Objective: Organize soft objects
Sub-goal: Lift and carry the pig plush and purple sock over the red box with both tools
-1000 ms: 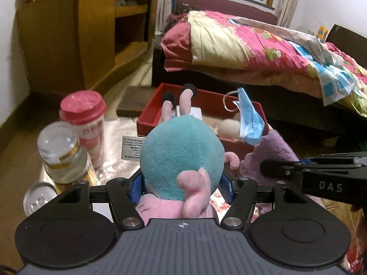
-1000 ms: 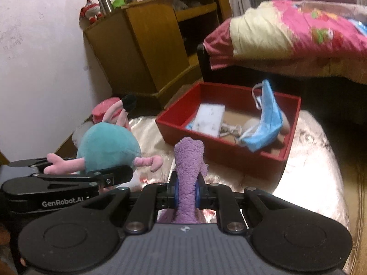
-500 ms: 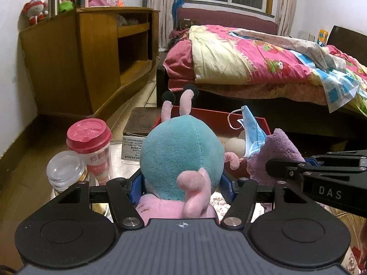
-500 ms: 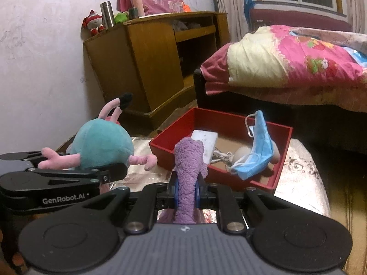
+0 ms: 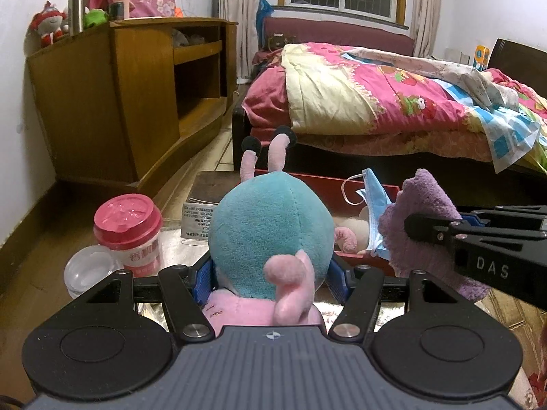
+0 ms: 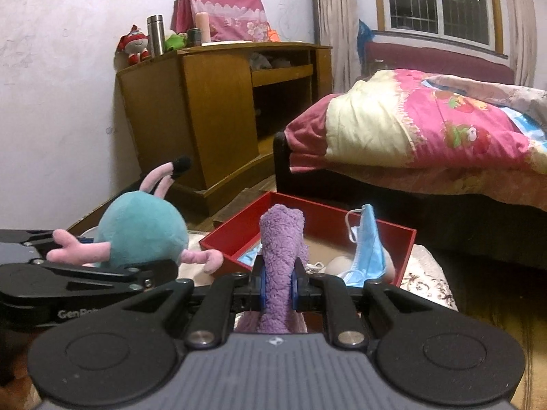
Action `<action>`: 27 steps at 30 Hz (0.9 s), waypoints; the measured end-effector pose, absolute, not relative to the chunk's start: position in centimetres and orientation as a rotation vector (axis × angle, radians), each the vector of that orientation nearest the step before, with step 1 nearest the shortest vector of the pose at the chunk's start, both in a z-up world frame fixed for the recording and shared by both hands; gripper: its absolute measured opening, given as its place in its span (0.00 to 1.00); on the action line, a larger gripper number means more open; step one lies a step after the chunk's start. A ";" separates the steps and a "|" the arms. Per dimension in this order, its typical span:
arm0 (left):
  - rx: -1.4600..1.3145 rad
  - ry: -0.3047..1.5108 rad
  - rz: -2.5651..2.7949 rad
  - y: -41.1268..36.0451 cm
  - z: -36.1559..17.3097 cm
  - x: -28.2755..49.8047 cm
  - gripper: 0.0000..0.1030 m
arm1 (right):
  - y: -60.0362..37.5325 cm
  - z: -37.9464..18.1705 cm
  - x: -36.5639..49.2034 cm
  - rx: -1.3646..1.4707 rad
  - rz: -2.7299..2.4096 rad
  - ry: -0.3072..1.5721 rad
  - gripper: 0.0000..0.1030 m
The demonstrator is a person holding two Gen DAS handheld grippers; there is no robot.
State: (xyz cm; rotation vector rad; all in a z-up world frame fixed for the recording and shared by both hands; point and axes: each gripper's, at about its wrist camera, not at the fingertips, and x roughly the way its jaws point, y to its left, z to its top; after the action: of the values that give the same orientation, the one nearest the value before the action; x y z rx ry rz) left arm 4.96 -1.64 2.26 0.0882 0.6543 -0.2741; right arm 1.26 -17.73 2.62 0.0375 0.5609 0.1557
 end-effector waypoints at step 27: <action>0.110 0.665 -0.263 -2.7 1.1 8.8 0.62 | -19.9 1.7 6.2 0.026 0.095 0.567 0.00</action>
State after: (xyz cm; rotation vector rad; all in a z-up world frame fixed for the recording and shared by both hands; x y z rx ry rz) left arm 8.83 -2.66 1.10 0.1100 0.6653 -0.2631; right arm 6.17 -19.93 1.69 0.0264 0.5672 0.0955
